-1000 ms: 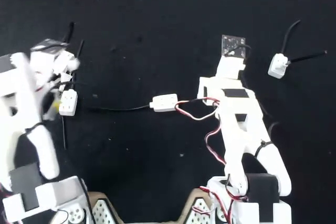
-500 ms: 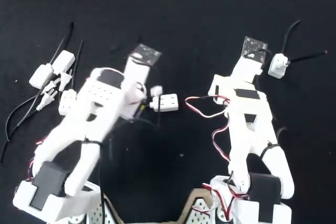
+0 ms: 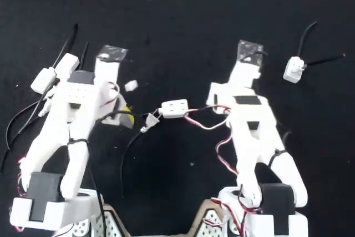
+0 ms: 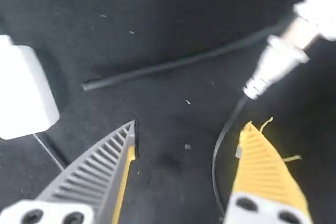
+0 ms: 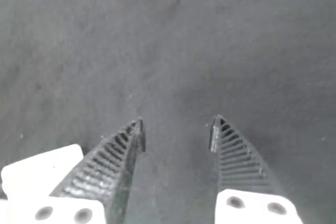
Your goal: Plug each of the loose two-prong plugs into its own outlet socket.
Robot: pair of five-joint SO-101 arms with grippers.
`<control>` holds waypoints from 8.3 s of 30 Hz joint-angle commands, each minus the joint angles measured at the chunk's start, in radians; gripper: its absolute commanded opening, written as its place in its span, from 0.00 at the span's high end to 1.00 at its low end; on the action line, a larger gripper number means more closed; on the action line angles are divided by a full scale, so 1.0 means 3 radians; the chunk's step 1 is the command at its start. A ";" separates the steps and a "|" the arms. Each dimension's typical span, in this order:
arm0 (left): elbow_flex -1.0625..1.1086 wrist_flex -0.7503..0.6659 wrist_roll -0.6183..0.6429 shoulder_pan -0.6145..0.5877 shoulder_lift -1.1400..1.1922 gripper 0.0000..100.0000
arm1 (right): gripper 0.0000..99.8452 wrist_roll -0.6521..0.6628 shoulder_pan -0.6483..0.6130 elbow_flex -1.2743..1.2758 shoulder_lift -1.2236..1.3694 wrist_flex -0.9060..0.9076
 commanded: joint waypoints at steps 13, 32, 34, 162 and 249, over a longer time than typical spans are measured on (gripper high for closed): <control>0.0565 -0.0864 0.0409 -0.0795 -0.0046 0.69 | 0.80 -0.0061 -0.1207 -0.0151 -0.0217 0.0680; 0.0652 -0.1217 0.1054 -0.1348 -0.0082 0.69 | 0.80 -0.0041 -0.2521 0.0652 -0.0212 -0.0818; 0.0652 -0.1212 0.1054 -0.1353 -0.0082 0.69 | 0.80 -0.0041 -0.2521 0.0642 -0.0192 -0.0854; 0.0642 -0.1212 0.1048 -0.1399 -0.0082 0.69 | 0.94 -0.0506 -0.2169 -0.1031 0.1118 0.0271; 0.0637 -0.1212 0.1054 -0.1496 -0.0082 0.69 | 0.80 0.1918 -0.0245 -0.1798 0.1522 0.1632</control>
